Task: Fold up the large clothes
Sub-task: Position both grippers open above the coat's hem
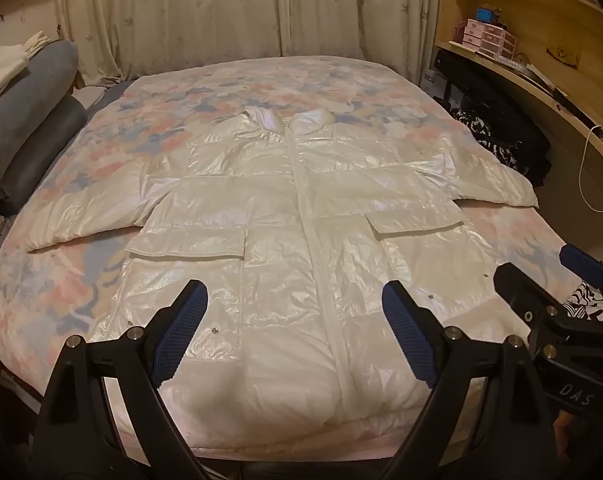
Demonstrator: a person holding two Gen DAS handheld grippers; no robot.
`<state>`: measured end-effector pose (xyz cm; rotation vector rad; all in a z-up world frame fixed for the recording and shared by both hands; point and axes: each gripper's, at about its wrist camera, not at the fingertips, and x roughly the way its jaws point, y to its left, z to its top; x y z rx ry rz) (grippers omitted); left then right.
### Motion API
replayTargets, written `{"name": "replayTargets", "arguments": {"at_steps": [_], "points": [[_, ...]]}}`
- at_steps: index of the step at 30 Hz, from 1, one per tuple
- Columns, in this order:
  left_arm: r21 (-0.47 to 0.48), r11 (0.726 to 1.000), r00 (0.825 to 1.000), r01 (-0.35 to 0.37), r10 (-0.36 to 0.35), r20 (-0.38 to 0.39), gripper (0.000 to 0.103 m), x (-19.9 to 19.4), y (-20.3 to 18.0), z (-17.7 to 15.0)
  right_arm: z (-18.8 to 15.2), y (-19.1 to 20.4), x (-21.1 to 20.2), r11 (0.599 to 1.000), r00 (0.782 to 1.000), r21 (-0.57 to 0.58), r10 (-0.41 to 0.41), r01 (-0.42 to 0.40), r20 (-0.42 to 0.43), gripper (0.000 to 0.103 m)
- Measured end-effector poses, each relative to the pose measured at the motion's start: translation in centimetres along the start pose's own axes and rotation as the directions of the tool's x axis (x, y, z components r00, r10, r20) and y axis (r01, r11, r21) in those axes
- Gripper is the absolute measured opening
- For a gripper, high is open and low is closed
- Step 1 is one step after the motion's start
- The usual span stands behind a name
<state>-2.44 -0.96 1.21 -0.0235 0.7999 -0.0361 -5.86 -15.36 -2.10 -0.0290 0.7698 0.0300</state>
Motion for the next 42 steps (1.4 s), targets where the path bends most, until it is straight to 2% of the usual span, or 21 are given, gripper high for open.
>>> {"name": "replayTargets", "arguments": {"at_steps": [12, 42], "points": [[-0.019, 1.0, 0.999, 0.025, -0.025, -0.026, 0.088, -0.3, 0.0, -0.2, -0.2, -0.1, -0.2, 1.0, 1.0, 0.002, 0.001, -0.001, 0.0, 0.102], [-0.014, 1.0, 0.999, 0.024, -0.025, -0.029, 0.088, -0.1, 0.0, 0.1, -0.8, -0.1, 0.2, 1.0, 1.0, 0.014, -0.005, 0.006, -0.017, 0.102]]}}
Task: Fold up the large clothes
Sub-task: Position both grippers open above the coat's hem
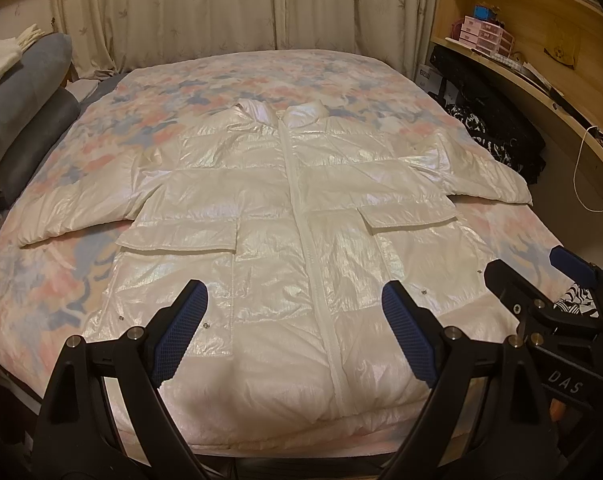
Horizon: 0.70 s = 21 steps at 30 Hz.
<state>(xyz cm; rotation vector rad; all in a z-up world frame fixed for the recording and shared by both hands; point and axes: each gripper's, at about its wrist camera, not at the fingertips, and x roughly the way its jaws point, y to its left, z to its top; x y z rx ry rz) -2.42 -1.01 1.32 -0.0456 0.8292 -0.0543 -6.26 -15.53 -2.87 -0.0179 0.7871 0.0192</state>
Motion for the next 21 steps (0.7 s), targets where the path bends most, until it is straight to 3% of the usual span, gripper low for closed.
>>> {"name": "replayTargets", "arguments": {"at_steps": [21], "points": [[0.0, 1.0, 1.0, 0.03, -0.03, -0.007, 0.088, 1.7, -0.4, 0.2, 0.0, -1.0, 1.9, 1.0, 1.0, 0.02, 0.003, -0.003, -0.017, 0.102]]}}
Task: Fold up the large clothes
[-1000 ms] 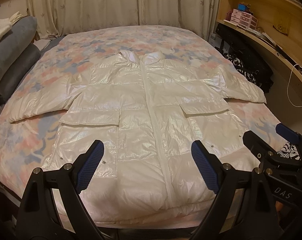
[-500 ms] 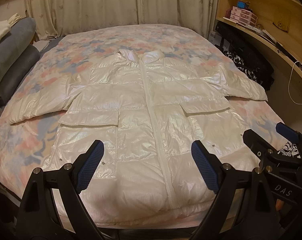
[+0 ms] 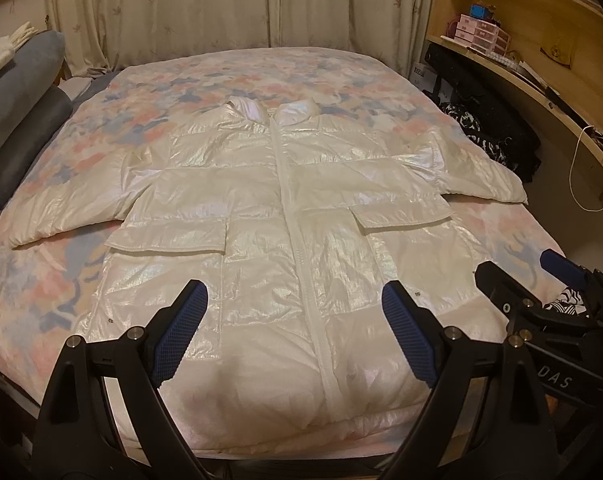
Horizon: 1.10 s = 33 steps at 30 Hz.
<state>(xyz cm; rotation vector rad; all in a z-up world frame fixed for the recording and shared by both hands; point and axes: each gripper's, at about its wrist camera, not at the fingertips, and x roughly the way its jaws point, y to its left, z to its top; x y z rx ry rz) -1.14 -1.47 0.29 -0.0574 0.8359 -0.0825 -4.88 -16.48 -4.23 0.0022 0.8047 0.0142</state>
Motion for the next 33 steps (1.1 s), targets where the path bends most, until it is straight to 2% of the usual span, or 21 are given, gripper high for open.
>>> {"name": "replayTargets", "arguments": {"at_steps": [8, 17, 21, 28, 33], "points": [[-0.009, 1.0, 1.0, -0.004, 0.004, -0.015, 0.088, 0.6, 0.2, 0.2, 0.1, -0.2, 0.2, 1.0, 1.0, 0.001, 0.006, -0.006, -0.002, 0.102], [0.025, 0.999, 1.0, -0.023, 0.023, -0.007, 0.088, 1.2, -0.7, 1.5, 1.1, -0.8, 0.5, 1.0, 1.0, 0.013, -0.008, 0.008, 0.013, 0.102], [0.034, 0.999, 1.0, -0.01, 0.01, -0.007, 0.088, 1.4, -1.2, 3.5, 3.1, -1.8, 0.5, 0.999, 0.998, 0.019, -0.046, 0.045, 0.049, 0.102], [0.058, 0.998, 0.997, 0.028, -0.033, 0.077, 0.088, 0.8, -2.6, 8.0, 7.9, -4.5, -0.6, 0.995, 0.991, 0.054, -0.083, 0.078, 0.107, 0.102], [0.101, 0.993, 0.989, 0.053, -0.066, 0.133, 0.088, 0.4, -4.6, 11.6, 11.8, -7.3, -2.1, 0.988, 0.977, 0.092, -0.14, 0.126, 0.158, 0.102]]}}
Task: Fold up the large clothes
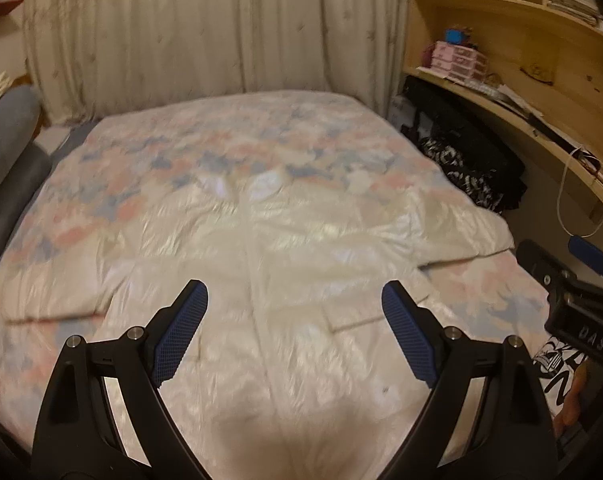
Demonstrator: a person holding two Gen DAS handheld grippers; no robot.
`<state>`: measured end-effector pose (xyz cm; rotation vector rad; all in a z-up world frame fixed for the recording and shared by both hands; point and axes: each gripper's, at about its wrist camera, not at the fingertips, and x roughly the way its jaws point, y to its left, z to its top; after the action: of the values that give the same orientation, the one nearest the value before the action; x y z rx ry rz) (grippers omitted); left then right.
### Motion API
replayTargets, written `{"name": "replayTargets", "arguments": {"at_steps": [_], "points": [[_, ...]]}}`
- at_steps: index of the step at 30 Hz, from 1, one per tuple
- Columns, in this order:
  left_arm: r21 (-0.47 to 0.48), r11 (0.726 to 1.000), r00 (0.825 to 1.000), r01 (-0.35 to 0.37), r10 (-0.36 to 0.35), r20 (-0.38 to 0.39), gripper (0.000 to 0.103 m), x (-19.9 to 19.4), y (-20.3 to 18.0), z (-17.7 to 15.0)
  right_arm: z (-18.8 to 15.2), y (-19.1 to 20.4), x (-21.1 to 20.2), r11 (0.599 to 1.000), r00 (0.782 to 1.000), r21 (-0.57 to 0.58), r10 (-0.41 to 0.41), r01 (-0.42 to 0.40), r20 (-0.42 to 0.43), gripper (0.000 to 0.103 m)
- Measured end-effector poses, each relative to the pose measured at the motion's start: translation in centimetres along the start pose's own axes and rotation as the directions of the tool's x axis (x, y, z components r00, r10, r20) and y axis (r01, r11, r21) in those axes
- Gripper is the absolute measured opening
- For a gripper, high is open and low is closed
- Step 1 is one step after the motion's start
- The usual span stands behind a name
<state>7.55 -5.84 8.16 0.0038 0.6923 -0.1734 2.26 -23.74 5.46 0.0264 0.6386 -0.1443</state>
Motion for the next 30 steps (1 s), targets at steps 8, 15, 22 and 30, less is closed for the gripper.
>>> {"name": "replayTargets", "arguments": {"at_steps": [8, 15, 22, 30], "points": [[0.009, 0.997, 0.996, 0.081, -0.082, 0.023, 0.088, 2.1, -4.1, 4.6, 6.7, -4.7, 0.3, 0.997, 0.996, 0.038, -0.075, 0.073, 0.042, 0.102], [0.083, 0.993, 0.996, 0.089, -0.091, 0.021, 0.088, 7.1, -8.6, 6.4, 11.3, -10.6, 4.7, 0.993, 0.993, 0.034, -0.115, 0.116, -0.027, 0.102], [0.092, 0.98, 0.985, 0.174, -0.173, -0.028, 0.088, 14.6, -12.9, 6.2, 10.9, -18.1, 11.5, 0.984, 0.982, 0.045, -0.17, 0.174, -0.076, 0.102], [0.061, 0.985, 0.977, 0.16, -0.149, -0.151, 0.088, 24.9, -17.3, 5.0, 6.4, -27.7, 22.8, 0.963, 0.962, 0.206, -0.117, 0.171, -0.248, 0.096]]}}
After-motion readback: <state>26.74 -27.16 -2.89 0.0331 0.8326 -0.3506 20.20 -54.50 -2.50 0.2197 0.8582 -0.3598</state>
